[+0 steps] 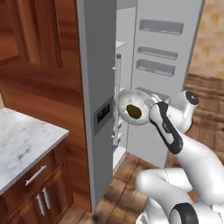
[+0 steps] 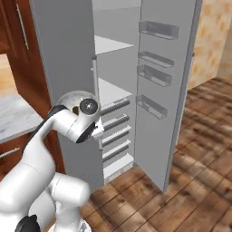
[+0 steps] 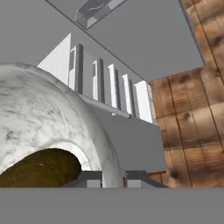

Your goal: Move the cup from next to the sink to the open cabinet. Then, move the bowl with the avocado to the fridge to clear the area for faucet cleaning.

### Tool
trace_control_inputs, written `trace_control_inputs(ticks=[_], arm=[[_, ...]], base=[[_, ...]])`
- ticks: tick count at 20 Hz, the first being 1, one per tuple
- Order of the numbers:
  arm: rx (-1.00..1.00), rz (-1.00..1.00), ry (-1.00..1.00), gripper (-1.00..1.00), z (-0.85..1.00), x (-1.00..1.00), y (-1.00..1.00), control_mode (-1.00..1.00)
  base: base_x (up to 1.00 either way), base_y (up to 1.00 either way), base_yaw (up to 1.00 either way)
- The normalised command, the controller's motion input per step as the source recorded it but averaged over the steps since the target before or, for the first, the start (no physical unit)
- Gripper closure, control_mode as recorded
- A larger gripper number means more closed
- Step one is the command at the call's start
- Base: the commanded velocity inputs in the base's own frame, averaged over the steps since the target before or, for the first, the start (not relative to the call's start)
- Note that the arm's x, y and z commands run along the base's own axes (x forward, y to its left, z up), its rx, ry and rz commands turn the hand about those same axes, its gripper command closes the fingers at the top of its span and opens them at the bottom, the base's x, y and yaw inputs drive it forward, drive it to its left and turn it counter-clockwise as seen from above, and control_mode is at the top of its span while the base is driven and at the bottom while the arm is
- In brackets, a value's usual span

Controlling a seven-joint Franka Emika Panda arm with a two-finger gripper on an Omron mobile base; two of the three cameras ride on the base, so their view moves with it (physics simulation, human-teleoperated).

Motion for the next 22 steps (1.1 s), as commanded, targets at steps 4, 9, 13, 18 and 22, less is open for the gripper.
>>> trace_control_inputs(ticks=[4,9,13,18,22], arm=[[0.0,0.0,0.0,1.0,0.0,0.0,0.0,1.0],[0.0,0.0,0.0,1.0,0.0,0.0,0.0,1.0],[0.0,0.0,0.0,1.0,0.0,0.0,0.0,1.0],[0.0,0.0,0.0,1.0,0.0,0.0,0.0,1.0],[0.0,0.0,0.0,1.0,0.0,0.0,0.0,1.0]], base=[[0.01,-0.59,0.45],[0.01,-0.36,0.37],[0.74,-0.46,0.06],[1.0,-0.44,0.0],[0.64,-0.17,0.0]])
